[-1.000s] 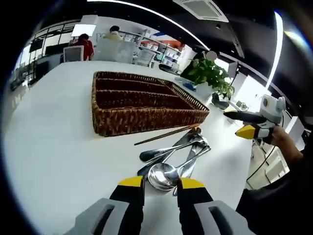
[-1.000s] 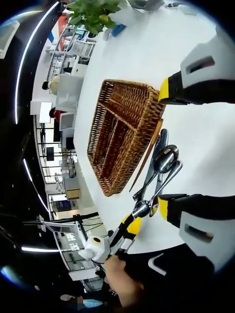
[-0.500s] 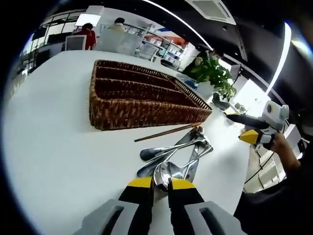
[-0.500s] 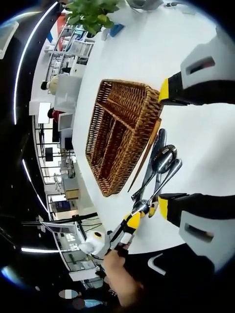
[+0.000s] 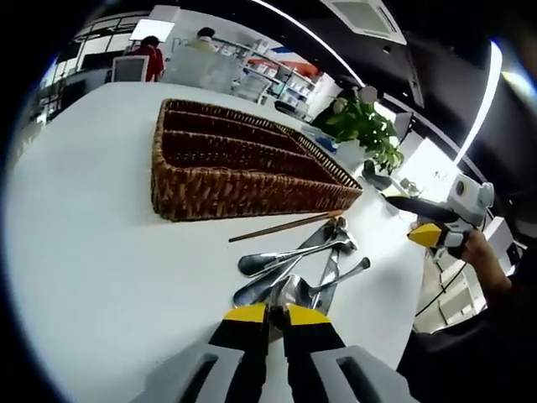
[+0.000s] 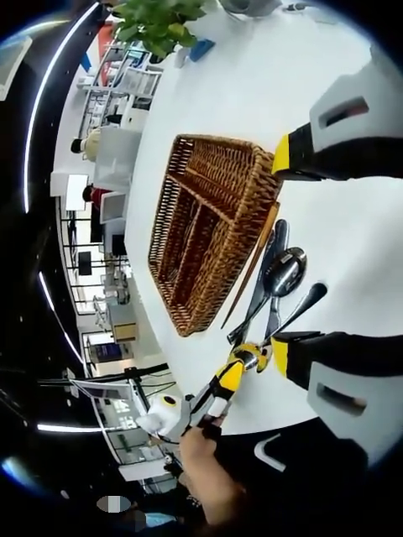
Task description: Arrange the knives, forks, and spoons in their matching storage slots by inserting each utensil handle-first until every utensil is classified and aligned in the correct compartment
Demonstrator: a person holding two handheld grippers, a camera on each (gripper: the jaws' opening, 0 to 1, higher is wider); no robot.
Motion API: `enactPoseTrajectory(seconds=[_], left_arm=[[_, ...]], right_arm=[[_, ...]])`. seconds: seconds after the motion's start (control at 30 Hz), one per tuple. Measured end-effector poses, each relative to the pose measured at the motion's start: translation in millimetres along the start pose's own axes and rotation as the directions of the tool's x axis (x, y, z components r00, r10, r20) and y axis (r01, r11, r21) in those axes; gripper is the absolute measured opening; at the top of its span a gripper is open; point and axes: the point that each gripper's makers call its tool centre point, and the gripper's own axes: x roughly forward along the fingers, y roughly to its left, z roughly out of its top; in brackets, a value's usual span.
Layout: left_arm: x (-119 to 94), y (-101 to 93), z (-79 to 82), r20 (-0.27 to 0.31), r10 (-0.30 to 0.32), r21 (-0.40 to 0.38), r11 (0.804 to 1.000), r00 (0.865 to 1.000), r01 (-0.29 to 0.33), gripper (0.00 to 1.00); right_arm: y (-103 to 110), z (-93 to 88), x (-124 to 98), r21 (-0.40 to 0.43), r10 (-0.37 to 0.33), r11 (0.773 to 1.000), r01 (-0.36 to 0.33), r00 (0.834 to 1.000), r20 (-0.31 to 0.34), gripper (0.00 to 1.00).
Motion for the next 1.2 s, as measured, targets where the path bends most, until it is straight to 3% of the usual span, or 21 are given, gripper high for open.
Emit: enactPoseTrajectory(seconds=[0.2, 0.5, 0.77, 1.2], left_arm=[[-2.2, -8.7, 5.1, 0.021, -0.033, -0.003, 0.999, 0.999, 0.033, 0.01], [-7.8, -18.2, 8.5, 0.026, -0.063, 0.013, 0.998, 0.998, 0.062, 0.00], [-12.6, -18.0, 15.3, 0.044, -0.057, 0.017, 0.998, 0.997, 0.056, 0.00], [-17.7, -26.3, 21.9, 0.069, -0.081, 0.002, 0.997, 0.994, 0.081, 0.00]], right_arm=[[-4.0, 5.7, -0.6, 0.003, -0.008, 1.000, 0.008, 1.000, 0.012, 0.77], [-12.3, 21.2, -5.2, 0.029, -0.030, 0.999, 0.029, 0.998, 0.047, 0.91], [-16.5, 26.4, -6.7, 0.039, -0.038, 0.999, 0.036, 0.998, 0.054, 0.98], [-17.9, 30.8, -6.9, 0.028, -0.040, 0.999, 0.039, 0.997, 0.060, 1.00]])
